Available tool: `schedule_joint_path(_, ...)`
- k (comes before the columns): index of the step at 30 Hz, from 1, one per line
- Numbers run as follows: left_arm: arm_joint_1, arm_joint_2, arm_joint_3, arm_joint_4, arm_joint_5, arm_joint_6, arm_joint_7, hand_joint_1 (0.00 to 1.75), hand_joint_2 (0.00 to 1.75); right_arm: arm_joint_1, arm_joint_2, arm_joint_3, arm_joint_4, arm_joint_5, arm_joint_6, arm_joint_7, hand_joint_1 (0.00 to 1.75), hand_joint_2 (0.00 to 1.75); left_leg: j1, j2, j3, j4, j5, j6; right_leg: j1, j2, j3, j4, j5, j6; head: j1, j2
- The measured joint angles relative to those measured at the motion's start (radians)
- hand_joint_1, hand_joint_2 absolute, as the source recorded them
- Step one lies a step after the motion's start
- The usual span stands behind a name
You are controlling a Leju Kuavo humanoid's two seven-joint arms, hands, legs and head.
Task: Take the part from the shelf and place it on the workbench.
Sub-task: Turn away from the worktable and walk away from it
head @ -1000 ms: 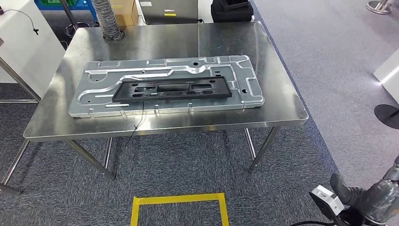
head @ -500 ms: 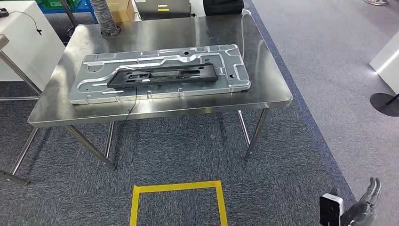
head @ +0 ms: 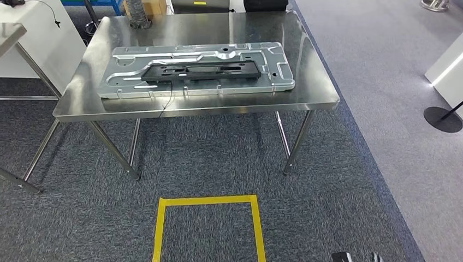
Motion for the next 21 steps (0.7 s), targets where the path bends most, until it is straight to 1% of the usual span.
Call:
schedule_joint_path(1,0.000,0.000,-0.001,0.000,-0.006,-0.004,0.000,0.00,0.00,-0.002,-0.001,-0.004,0.046,0.041,0.040,0.073,0.00,0.00,0.000,0.000,-0.019,0.003,0.013,-0.002,-0.002,0.000,-0.002,0.052,-0.009,0.004,0.000,0.000)
schedule_joint_path(2,0.000,0.000,-0.003,0.000,-0.013,-0.008,0.000,0.00,0.00,-0.003,-0.002,-0.002,0.086,0.080,0.094,0.156,0.00,0.00,0.001,0.001,-0.039,0.009,0.025,-0.006,-0.004,0.000,0.008,0.077,0.007,0.007,0.000,0.000)
schedule_joint_path(3,-0.001,0.000,-0.004,0.000,-0.017,-0.011,0.000,0.00,0.00,-0.004,-0.002,0.001,0.119,0.114,0.160,0.242,0.00,0.00,0.002,0.002,-0.060,0.017,0.035,-0.010,-0.007,0.000,0.035,0.068,0.039,0.010,0.000,0.000)
schedule_joint_path(4,-0.003,0.000,-0.006,0.000,-0.022,-0.013,0.001,0.00,0.00,-0.007,-0.002,0.006,0.146,0.138,0.230,0.324,0.00,0.00,0.004,0.003,-0.081,0.027,0.044,-0.014,-0.010,0.000,0.080,0.024,0.066,0.012,0.000,0.000)
schedule_joint_path(5,-0.005,0.000,-0.007,0.000,-0.026,-0.014,0.004,0.00,0.00,-0.011,-0.002,0.011,0.168,0.157,0.305,0.402,0.00,0.00,0.004,0.003,-0.100,0.040,0.050,-0.019,-0.012,0.000,0.141,-0.049,0.075,0.014,0.000,0.000)
schedule_joint_path(6,-0.008,0.000,-0.008,0.000,-0.029,-0.015,0.006,0.00,0.00,-0.016,-0.002,0.015,0.186,0.170,0.375,0.466,0.00,0.00,0.004,0.003,-0.117,0.053,0.056,-0.025,-0.012,0.001,0.200,-0.130,0.063,0.011,0.000,0.000)
schedule_joint_path(7,-0.010,0.001,-0.008,0.000,-0.032,-0.017,0.009,0.00,0.00,-0.021,-0.002,0.019,0.201,0.179,0.438,0.514,0.00,0.00,0.003,0.003,-0.128,0.064,0.062,-0.031,-0.011,0.002,0.243,-0.194,0.043,0.004,0.000,0.000)
schedule_joint_path(8,-0.012,0.001,-0.009,0.000,-0.034,-0.018,0.012,0.00,0.00,-0.025,-0.001,0.024,0.212,0.189,0.492,0.551,0.00,0.00,0.002,0.004,-0.135,0.070,0.069,-0.037,-0.009,0.002,0.266,-0.232,0.026,-0.004,0.000,0.000)
schedule_joint_path(9,-0.014,0.001,-0.009,0.000,-0.036,-0.020,0.013,0.00,0.00,-0.029,-0.001,0.029,0.221,0.197,0.532,0.575,0.00,0.00,0.003,0.004,-0.139,0.072,0.078,-0.044,-0.007,0.003,0.267,-0.244,0.021,-0.014,0.000,0.000)
schedule_joint_path(10,-0.014,0.002,-0.009,0.000,-0.038,-0.022,0.014,0.00,0.00,-0.031,0.000,0.035,0.230,0.203,0.562,0.591,0.00,0.00,0.005,0.004,-0.142,0.075,0.080,-0.051,-0.008,0.000,0.258,-0.241,0.029,-0.024,0.000,0.000)
schedule_joint_path(11,-0.014,0.002,-0.010,0.000,-0.040,-0.024,0.015,0.00,0.00,-0.034,0.000,0.040,0.238,0.208,0.582,0.601,0.00,0.00,0.007,0.003,-0.149,0.084,0.066,-0.057,-0.008,-0.002,0.249,-0.240,0.039,-0.034,0.000,0.000)
schedule_joint_path(12,-0.013,0.002,-0.011,0.000,-0.042,-0.026,0.016,0.00,0.00,-0.036,0.000,0.045,0.243,0.209,0.596,0.607,0.00,0.00,0.010,0.002,-0.159,0.109,0.032,-0.063,-0.009,-0.005,0.238,-0.240,0.050,-0.044,0.000,0.000)
schedule_joint_path(13,-0.013,0.002,-0.013,0.000,-0.044,-0.027,0.017,0.00,0.00,-0.038,0.000,0.048,0.248,0.209,0.605,0.610,0.00,0.00,0.012,0.001,-0.172,0.154,-0.019,-0.067,-0.008,-0.008,0.225,-0.240,0.063,-0.051,0.000,0.000)
schedule_joint_path(14,-0.012,0.002,-0.014,0.000,-0.047,-0.028,0.018,0.00,0.00,-0.039,0.000,0.049,0.251,0.209,0.611,0.610,0.00,0.00,0.013,0.001,-0.187,0.214,-0.073,-0.071,-0.006,-0.008,0.210,-0.240,0.075,-0.054,0.000,0.000)
schedule_joint_path(15,-0.013,0.002,-0.015,0.000,-0.048,-0.028,0.019,0.00,0.00,-0.039,0.000,0.051,0.253,0.210,0.615,0.609,0.00,0.00,0.014,0.001,-0.198,0.279,-0.114,-0.073,-0.004,-0.009,0.195,-0.238,0.086,-0.056,0.000,0.000)
schedule_joint_path(16,-0.014,0.002,-0.016,0.000,-0.050,-0.028,0.020,0.00,0.00,-0.039,0.000,0.051,0.254,0.210,0.618,0.606,0.00,0.00,0.015,0.001,-0.202,0.332,-0.130,-0.075,-0.002,-0.009,0.179,-0.236,0.098,-0.056,0.000,0.000)
schedule_joint_path(17,-0.014,0.002,-0.018,0.000,-0.050,-0.028,0.022,0.00,0.00,-0.039,0.000,0.052,0.255,0.211,0.620,0.602,0.00,0.00,0.016,0.001,-0.193,0.359,-0.122,-0.075,-0.001,-0.009,0.161,-0.233,0.109,-0.055,0.000,0.000)
schedule_joint_path(18,-0.014,0.001,-0.019,0.000,-0.050,-0.029,0.024,0.00,0.00,-0.039,0.000,0.054,0.256,0.214,0.621,0.598,0.00,0.00,0.016,0.000,-0.167,0.351,-0.097,-0.074,0.001,-0.009,0.144,-0.229,0.120,-0.054,0.000,0.000)
schedule_joint_path(19,-0.015,0.001,-0.021,0.000,-0.050,-0.029,0.026,0.00,0.00,-0.039,0.000,0.056,0.257,0.217,0.621,0.594,0.00,0.00,0.017,0.000,-0.124,0.309,-0.069,-0.070,0.002,-0.009,0.128,-0.225,0.130,-0.052,0.000,0.000)
schedule_joint_path(20,-0.017,0.001,-0.022,0.000,-0.050,-0.029,0.027,0.00,0.00,-0.039,0.001,0.058,0.258,0.219,0.620,0.590,0.00,0.00,0.016,0.000,-0.066,0.240,-0.054,-0.065,0.002,-0.008,0.116,-0.221,0.138,-0.049,0.000,0.000)
schedule_joint_path(21,-0.020,0.001,-0.023,0.000,-0.050,-0.028,0.028,0.00,0.00,-0.040,0.001,0.060,0.258,0.221,0.619,0.586,0.00,0.00,0.014,-0.001,-0.005,0.158,-0.056,-0.059,0.004,-0.008,0.106,-0.218,0.144,-0.045,0.000,0.000)
